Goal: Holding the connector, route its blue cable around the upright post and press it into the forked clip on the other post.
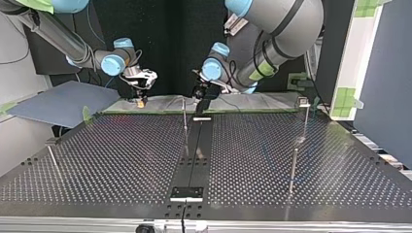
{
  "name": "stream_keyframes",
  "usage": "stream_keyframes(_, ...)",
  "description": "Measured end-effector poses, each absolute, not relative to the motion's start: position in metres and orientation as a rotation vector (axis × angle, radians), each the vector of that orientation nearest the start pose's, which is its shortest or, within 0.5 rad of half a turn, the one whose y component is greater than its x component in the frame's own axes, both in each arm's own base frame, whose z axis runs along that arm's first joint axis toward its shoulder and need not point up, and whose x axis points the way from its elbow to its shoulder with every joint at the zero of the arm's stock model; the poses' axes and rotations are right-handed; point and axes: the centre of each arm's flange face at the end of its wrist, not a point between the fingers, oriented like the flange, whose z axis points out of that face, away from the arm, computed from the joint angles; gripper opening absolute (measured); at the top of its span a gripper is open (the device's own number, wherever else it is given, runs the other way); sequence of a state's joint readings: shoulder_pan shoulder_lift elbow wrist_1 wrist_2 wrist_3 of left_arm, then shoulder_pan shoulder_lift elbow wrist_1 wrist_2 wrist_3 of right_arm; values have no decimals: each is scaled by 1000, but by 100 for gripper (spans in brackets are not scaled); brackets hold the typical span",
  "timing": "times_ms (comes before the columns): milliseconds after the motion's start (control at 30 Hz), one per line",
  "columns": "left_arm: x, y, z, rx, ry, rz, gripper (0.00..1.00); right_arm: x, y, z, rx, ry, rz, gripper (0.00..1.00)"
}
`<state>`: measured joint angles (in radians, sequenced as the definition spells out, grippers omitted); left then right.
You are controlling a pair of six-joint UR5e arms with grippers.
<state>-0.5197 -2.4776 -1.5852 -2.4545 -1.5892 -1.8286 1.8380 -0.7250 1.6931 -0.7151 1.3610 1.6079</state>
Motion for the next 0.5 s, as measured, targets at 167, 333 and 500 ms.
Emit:
stream_keyframes(167, 486, -441, -8, 259, 1822, -567, 100, 310, -548, 0, 1749, -1168, 1437, 0)
stream_keyframes(333, 479, -448, -8, 285, 1822, -590, 100, 310, -547, 0, 1752, -1171, 1434, 0)
stream_keyframes(500, 475, -451, -8, 294, 1822, -597, 100, 310, -547, 0, 1753, -1172, 1434, 0)
